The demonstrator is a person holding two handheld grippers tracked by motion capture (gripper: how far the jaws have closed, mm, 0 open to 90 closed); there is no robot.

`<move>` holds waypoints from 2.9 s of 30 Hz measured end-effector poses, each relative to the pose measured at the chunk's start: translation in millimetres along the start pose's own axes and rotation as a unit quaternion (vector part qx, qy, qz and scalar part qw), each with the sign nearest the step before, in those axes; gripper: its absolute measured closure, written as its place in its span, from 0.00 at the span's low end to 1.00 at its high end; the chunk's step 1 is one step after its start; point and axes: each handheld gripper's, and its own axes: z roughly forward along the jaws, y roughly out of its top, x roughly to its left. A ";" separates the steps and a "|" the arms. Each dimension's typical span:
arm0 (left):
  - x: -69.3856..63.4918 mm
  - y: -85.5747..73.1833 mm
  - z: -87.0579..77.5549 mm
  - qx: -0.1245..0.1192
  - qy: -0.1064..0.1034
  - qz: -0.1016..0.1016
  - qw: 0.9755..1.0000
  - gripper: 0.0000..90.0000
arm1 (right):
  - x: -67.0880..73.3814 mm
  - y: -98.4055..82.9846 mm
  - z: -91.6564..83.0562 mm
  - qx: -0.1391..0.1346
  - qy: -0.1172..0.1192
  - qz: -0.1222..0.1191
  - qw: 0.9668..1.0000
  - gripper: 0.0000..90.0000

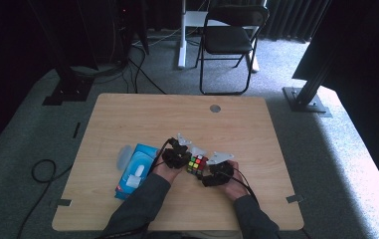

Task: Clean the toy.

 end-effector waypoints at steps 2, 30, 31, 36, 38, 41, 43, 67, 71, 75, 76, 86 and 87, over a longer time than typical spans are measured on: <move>-0.1 -2.9 1.0 0.002 -0.006 -0.005 1.000 0.97 | -2.1 0.7 -4.3 -0.006 -0.009 0.003 1.000 0.28; -5.5 -11.5 1.2 0.003 -0.003 0.003 1.000 0.96 | -9.6 13.0 -28.7 -0.100 -0.038 0.085 0.991 0.60; -6.1 -11.7 1.4 0.002 -0.002 0.008 1.000 0.96 | -10.7 12.6 -28.4 -0.101 -0.036 0.091 0.990 0.61; -7.2 -11.7 2.4 -0.001 0.005 0.026 1.000 0.96 | -9.6 12.6 -27.9 -0.100 -0.034 0.102 0.989 0.62; -7.1 -11.8 2.3 -0.001 0.003 0.026 1.000 0.96 | -9.2 12.6 -28.0 -0.100 -0.036 0.101 0.989 0.62; -6.8 -11.7 2.2 0.000 0.001 0.022 1.000 0.96 | -10.4 11.7 -28.3 -0.100 -0.031 0.107 0.989 0.62; -5.8 -11.4 2.2 0.001 -0.004 0.016 1.000 0.96 | -10.8 11.6 -28.2 -0.101 -0.030 0.107 0.989 0.62; -4.6 -7.7 23.1 0.005 -0.004 -0.050 0.999 0.97 | -15.9 9.4 -33.9 -0.090 -0.017 0.127 0.988 0.70; -5.2 -14.2 34.3 0.029 -0.002 -0.041 0.999 0.97 | -15.9 9.1 -34.2 -0.090 -0.019 0.129 0.987 0.70; -5.7 -18.5 39.6 0.033 -0.001 -0.033 0.999 0.97 | -16.2 8.9 -34.3 -0.090 -0.019 0.131 0.987 0.70; -5.9 -18.3 39.6 0.034 0.000 -0.031 0.999 0.97 | -16.3 8.8 -34.3 -0.090 -0.019 0.131 0.987 0.70; -4.5 -19.5 32.2 0.016 -0.010 -0.042 0.999 0.95 | -16.9 8.1 -34.1 -0.092 -0.016 0.137 0.986 0.70; -4.7 -19.3 29.8 0.010 -0.012 -0.046 0.999 0.95 | -17.1 8.0 -34.1 -0.092 -0.016 0.139 0.986 0.70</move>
